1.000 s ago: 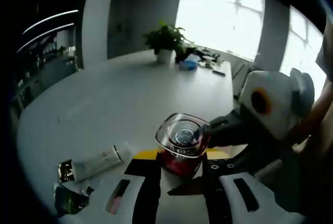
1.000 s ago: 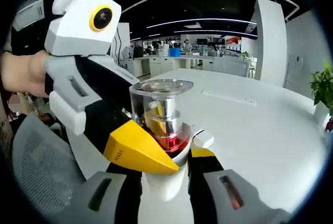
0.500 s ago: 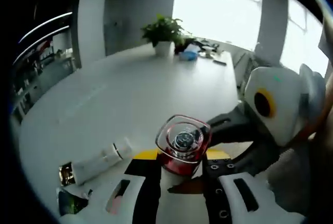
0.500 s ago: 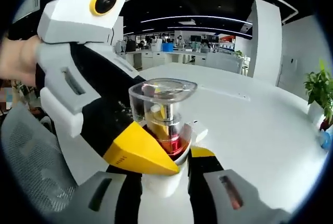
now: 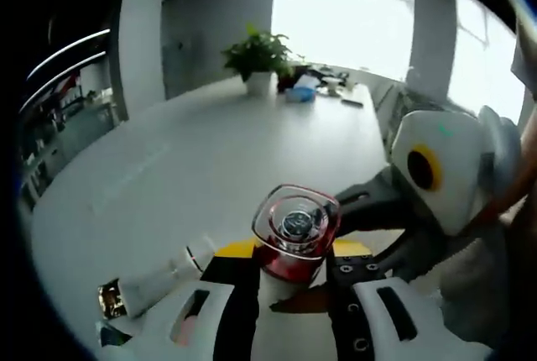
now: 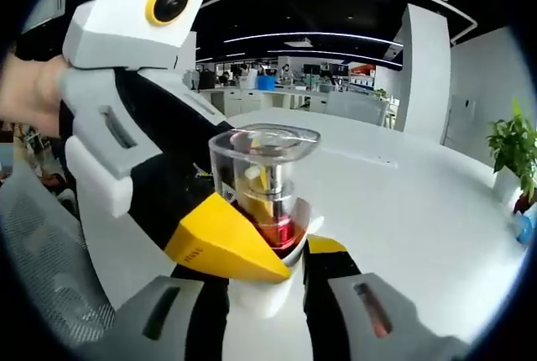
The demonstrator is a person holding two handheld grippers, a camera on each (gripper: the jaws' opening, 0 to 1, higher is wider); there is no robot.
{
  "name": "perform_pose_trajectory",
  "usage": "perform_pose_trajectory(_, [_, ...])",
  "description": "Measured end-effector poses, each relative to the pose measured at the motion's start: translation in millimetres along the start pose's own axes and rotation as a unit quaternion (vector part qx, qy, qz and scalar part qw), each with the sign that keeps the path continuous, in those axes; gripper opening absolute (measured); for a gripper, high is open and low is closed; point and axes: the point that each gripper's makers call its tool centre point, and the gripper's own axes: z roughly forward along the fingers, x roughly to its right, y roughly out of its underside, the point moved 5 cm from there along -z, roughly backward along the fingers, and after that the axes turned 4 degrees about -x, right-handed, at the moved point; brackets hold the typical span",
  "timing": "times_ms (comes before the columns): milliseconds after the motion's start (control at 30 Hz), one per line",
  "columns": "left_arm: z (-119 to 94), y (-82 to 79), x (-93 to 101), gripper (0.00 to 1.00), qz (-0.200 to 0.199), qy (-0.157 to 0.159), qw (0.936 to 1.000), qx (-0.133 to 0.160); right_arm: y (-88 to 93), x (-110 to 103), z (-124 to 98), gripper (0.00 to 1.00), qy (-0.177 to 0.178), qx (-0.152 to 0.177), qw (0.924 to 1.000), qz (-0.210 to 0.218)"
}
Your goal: Arrange the skincare products in the storage area until every visible bottle or jar stands upright without overlapping.
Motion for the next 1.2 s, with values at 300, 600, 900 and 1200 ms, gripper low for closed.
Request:
perform_pose_trajectory(300, [20.2, -18.0, -22.6, 0.28, 0.006, 0.007, 0.9999, 0.006, -6.3, 31.5, 17.8, 0.33, -0.003, -0.002, 1.0, -0.002])
perform_pose_trajectory(600, [33.5, -29.8, -40.0, 0.27, 0.011, 0.01, 0.9999, 0.007, -12.1, 50.5, 30.4, 0.33, -0.003, 0.001, 1.0, -0.003])
perform_pose_trajectory(900, [42.8, -38.1, -53.2, 0.27, 0.009, 0.009, 0.9999, 0.009, -17.0, 65.1, 41.2, 0.33, -0.007, -0.001, 1.0, 0.001])
perform_pose_trajectory(1200, [44.7, -40.4, -58.3, 0.28, 0.007, 0.01, 0.9999, 0.01, -18.6, 69.0, 45.4, 0.33, -0.006, 0.002, 1.0, 0.005])
